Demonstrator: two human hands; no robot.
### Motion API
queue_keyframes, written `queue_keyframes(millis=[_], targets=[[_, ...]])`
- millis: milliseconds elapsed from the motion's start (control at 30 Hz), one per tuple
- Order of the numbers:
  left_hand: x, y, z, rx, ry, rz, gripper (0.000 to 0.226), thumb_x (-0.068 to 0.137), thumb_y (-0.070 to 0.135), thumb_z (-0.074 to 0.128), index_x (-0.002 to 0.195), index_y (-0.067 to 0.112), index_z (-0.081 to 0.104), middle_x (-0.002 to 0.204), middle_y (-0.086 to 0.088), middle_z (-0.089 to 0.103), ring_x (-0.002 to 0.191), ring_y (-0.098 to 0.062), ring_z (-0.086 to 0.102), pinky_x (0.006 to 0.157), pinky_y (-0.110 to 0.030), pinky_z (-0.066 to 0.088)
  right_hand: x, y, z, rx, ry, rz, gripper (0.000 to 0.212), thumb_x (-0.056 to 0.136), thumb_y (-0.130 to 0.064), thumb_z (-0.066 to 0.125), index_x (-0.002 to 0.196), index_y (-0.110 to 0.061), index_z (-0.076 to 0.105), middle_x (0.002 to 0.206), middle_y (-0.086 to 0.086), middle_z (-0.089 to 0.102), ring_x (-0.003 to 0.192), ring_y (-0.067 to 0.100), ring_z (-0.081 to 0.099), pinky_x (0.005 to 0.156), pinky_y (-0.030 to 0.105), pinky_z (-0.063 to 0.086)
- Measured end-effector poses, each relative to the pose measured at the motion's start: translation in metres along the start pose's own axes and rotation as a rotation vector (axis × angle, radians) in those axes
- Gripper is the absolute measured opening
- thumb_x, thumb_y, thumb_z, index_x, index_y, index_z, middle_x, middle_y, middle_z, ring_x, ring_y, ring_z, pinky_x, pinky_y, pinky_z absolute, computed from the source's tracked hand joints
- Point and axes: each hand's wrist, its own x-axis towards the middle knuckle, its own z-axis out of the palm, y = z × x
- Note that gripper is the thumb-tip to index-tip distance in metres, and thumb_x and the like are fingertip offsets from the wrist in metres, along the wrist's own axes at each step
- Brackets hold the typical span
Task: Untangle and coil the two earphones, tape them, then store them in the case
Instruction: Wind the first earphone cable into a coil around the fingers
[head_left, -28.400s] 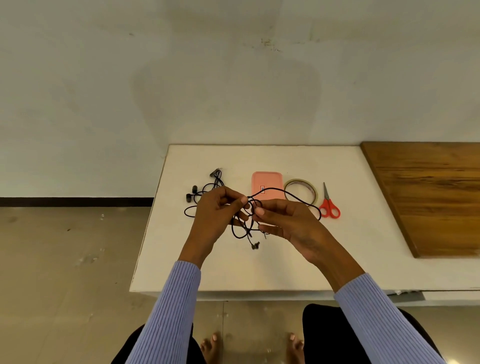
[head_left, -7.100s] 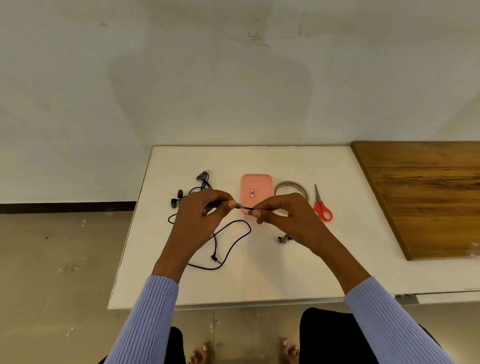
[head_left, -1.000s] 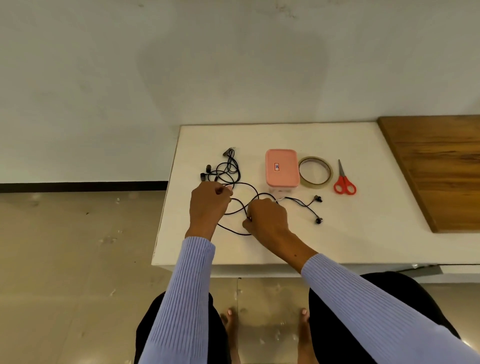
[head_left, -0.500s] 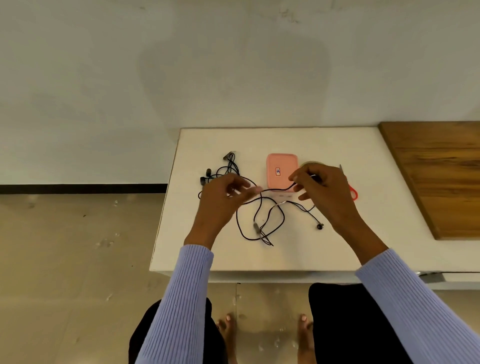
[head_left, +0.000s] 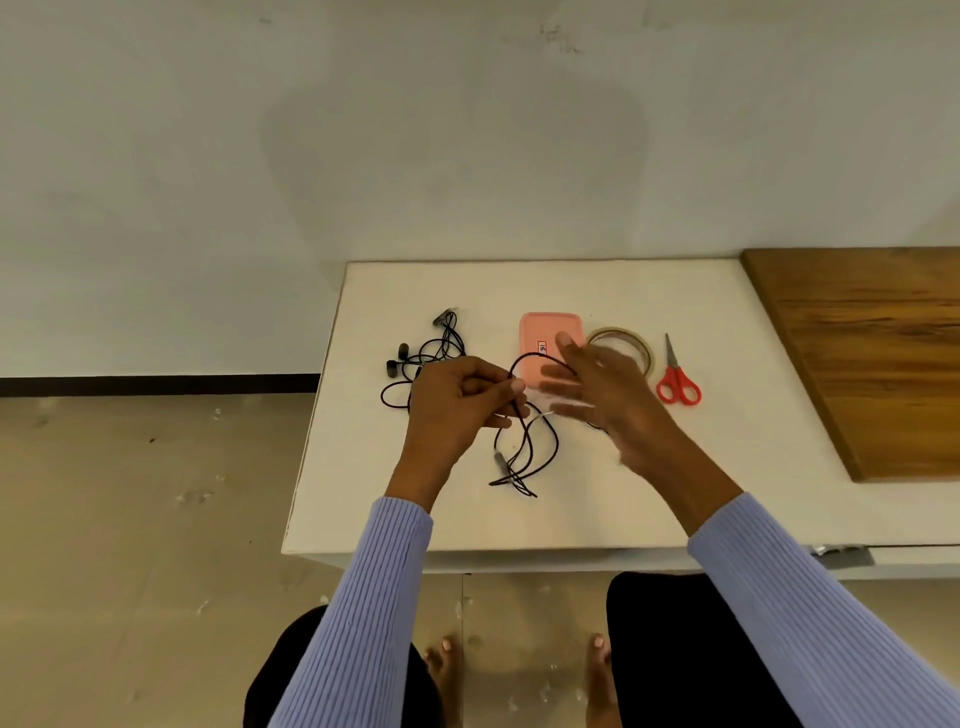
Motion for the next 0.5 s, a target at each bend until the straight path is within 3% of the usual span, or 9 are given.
queue_keyframes(millis=[67, 167, 267, 333, 400, 500], targets=[[0.0, 0.002, 0.004, -0.076, 0.043, -0.019, 0.012, 0.082, 0.005, 0.068, 0.087, -0.005, 0.067, 0.074, -0.015, 0.072, 0.065, -0.017, 0.071, 0.055, -0.019, 0.054, -0.001, 0.004, 0.007, -0.096, -0.062, 0.069, 0.063, 0.087, -0.052, 0.054, 0.134, -0.012, 0.044, 0.103, 0.004, 0.07, 0.085, 0.013, 0.07, 0.074, 0.027, 0.057], [-0.001, 0.005, 0.008, -0.141, 0.091, -0.023, 0.011, 0.081, 0.008, 0.07, 0.085, -0.002, 0.067, 0.073, -0.013, 0.072, 0.066, -0.018, 0.072, 0.055, -0.02, 0.054, -0.012, 0.0, 0.012, -0.185, -0.183, -0.054, 0.038, 0.089, -0.053, 0.049, 0.106, -0.021, 0.063, 0.099, 0.001, 0.071, 0.088, 0.01, 0.069, 0.087, 0.026, 0.051], [-0.002, 0.007, 0.008, -0.175, 0.165, -0.01, 0.009, 0.081, 0.008, 0.069, 0.085, 0.0, 0.069, 0.076, -0.011, 0.072, 0.069, -0.016, 0.071, 0.054, -0.021, 0.052, -0.019, -0.003, 0.016, -0.218, -0.307, -0.199, 0.03, 0.089, -0.04, 0.056, 0.105, -0.017, 0.067, 0.088, 0.0, 0.073, 0.073, 0.01, 0.07, 0.075, 0.023, 0.056], [-0.001, 0.005, 0.005, -0.112, 0.214, -0.002, 0.009, 0.08, 0.015, 0.071, 0.082, 0.006, 0.072, 0.073, -0.001, 0.071, 0.068, -0.007, 0.067, 0.052, -0.018, 0.049, -0.018, -0.001, 0.017, -0.283, -0.272, -0.307, 0.019, 0.086, -0.032, 0.063, 0.104, -0.024, 0.067, 0.074, 0.001, 0.068, 0.059, 0.007, 0.061, 0.063, 0.021, 0.054], [0.001, 0.003, 0.0, -0.045, 0.258, -0.031, 0.02, 0.079, 0.028, 0.073, 0.076, 0.008, 0.071, 0.061, 0.008, 0.064, 0.058, 0.001, 0.057, 0.05, -0.015, 0.046, -0.014, 0.0, 0.015, -0.375, -0.206, -0.436, 0.014, 0.084, -0.029, 0.066, 0.098, -0.029, 0.068, 0.071, -0.003, 0.066, 0.06, 0.005, 0.058, 0.06, 0.018, 0.048], [0.004, -0.001, -0.009, 0.023, 0.299, -0.031, 0.044, 0.074, 0.041, 0.075, 0.074, -0.002, 0.065, 0.059, -0.001, 0.054, 0.055, -0.008, 0.046, 0.055, -0.02, 0.041, -0.006, 0.001, 0.006, -0.542, -0.178, -0.586, 0.005, 0.083, -0.028, 0.067, 0.084, -0.031, 0.072, 0.073, -0.016, 0.068, 0.069, 0.009, 0.058, 0.063, 0.021, 0.043]])
